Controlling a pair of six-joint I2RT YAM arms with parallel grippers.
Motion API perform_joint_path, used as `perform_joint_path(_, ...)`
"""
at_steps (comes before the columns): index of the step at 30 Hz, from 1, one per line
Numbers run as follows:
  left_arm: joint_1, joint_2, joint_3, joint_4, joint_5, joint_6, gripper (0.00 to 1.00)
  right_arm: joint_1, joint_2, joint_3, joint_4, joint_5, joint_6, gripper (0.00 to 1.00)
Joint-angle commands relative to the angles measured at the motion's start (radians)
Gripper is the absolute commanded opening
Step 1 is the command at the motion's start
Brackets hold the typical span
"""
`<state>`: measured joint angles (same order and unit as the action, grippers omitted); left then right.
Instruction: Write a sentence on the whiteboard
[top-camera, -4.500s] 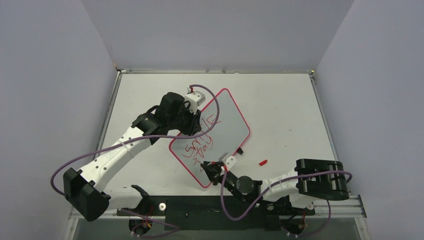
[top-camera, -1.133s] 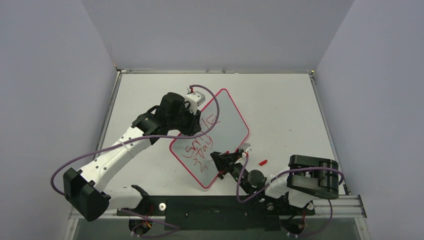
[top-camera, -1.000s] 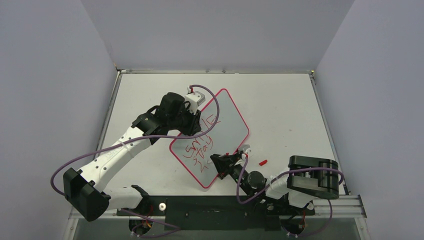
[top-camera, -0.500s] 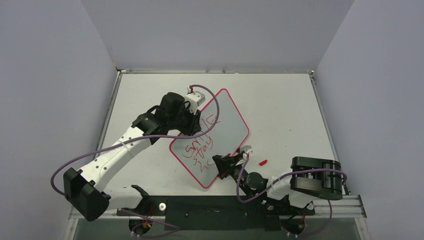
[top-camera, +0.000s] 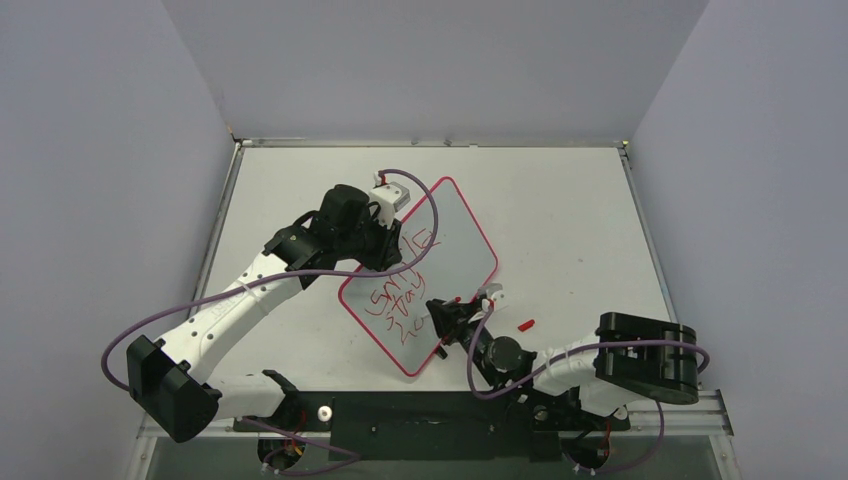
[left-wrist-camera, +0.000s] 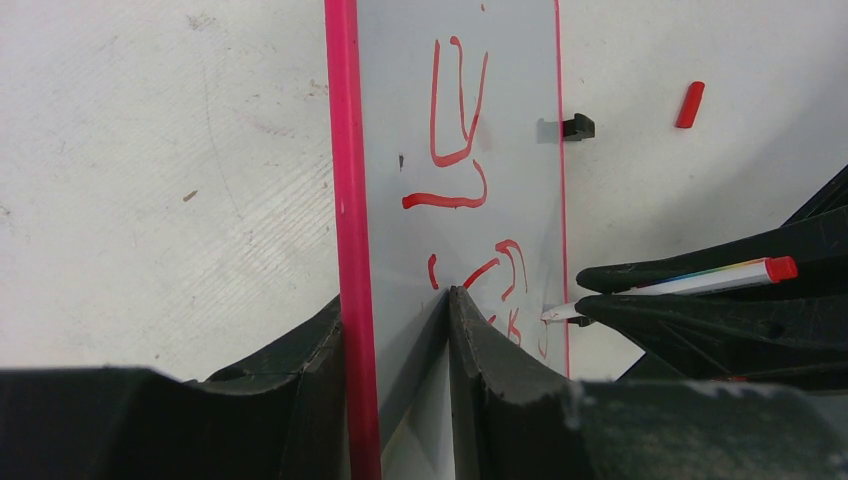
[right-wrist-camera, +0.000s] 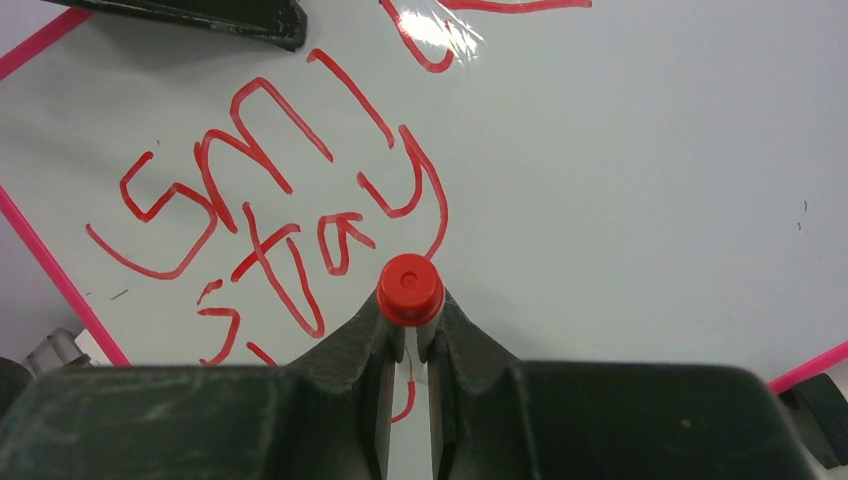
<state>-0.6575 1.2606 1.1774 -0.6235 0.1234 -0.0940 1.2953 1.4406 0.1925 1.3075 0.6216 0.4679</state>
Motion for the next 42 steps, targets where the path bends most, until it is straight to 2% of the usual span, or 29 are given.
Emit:
perform_joint_path(1,-0.001,0.014,-0.009,-0.017,-0.133,0.115,0.00,-0.011,-0.007,0.052,-0.070,-0.011,-0.040,0.00)
perform_joint_path(11,0.001,0.014,-0.008,-0.016,-0.136,0.111,0.00,-0.011,-0.008,0.085,-0.089,-0.051,-0.048,0.00)
perform_joint_path(21,0.001,0.008,-0.009,-0.015,-0.137,0.114,0.00,0.008,0.005,0.074,-0.009,-0.103,-0.044,0.00)
perform_joint_path(34,-0.001,0.002,-0.010,-0.015,-0.132,0.114,0.00,-0.001,-0.075,-0.012,0.030,-0.017,-0.028,0.00)
perform_joint_path(42,-0.001,0.002,-0.010,-0.016,-0.131,0.116,0.00,-0.018,-0.064,-0.023,0.057,-0.011,-0.033,0.00)
